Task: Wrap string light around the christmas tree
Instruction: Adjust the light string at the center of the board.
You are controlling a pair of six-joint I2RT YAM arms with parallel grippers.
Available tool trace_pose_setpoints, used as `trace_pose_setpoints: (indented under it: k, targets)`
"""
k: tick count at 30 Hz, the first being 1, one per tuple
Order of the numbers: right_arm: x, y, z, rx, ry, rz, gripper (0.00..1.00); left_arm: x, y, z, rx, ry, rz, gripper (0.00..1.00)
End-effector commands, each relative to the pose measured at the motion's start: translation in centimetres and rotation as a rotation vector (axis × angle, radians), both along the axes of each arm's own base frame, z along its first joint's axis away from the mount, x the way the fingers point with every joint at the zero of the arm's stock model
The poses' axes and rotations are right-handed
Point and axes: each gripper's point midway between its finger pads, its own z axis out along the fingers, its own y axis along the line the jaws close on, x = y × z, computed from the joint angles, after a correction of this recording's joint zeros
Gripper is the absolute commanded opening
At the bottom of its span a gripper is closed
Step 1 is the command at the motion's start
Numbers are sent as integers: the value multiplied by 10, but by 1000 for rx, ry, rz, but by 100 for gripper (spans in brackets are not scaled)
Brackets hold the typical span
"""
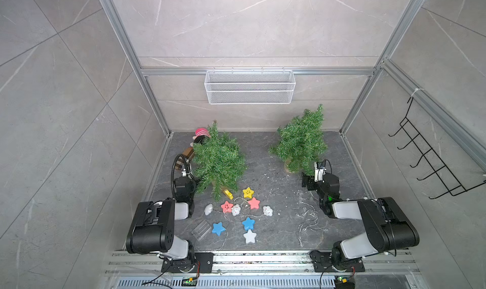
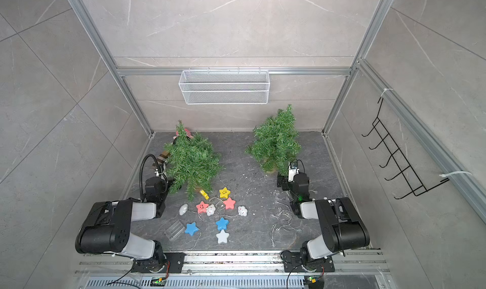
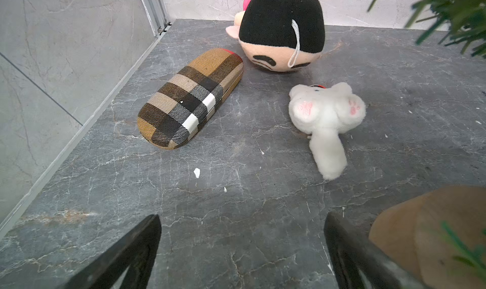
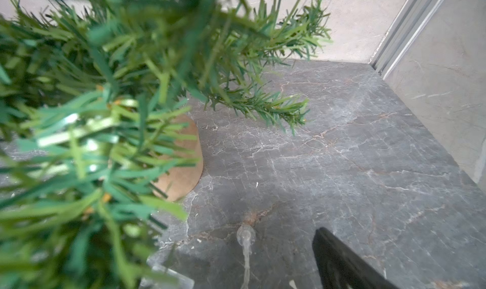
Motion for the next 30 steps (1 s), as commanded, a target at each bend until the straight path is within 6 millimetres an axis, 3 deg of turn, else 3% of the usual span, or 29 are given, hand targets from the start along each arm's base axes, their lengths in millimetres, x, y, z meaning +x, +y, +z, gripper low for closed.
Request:
trace_pose_setpoints:
  k: [1,30]
  targets:
    - [5,0,7,-9,-29,-5,99,9,-1,14,10,-48,-7,100]
    - [8,0,6,13,-15,8,99,10,1,12,-15,-37,-11,100]
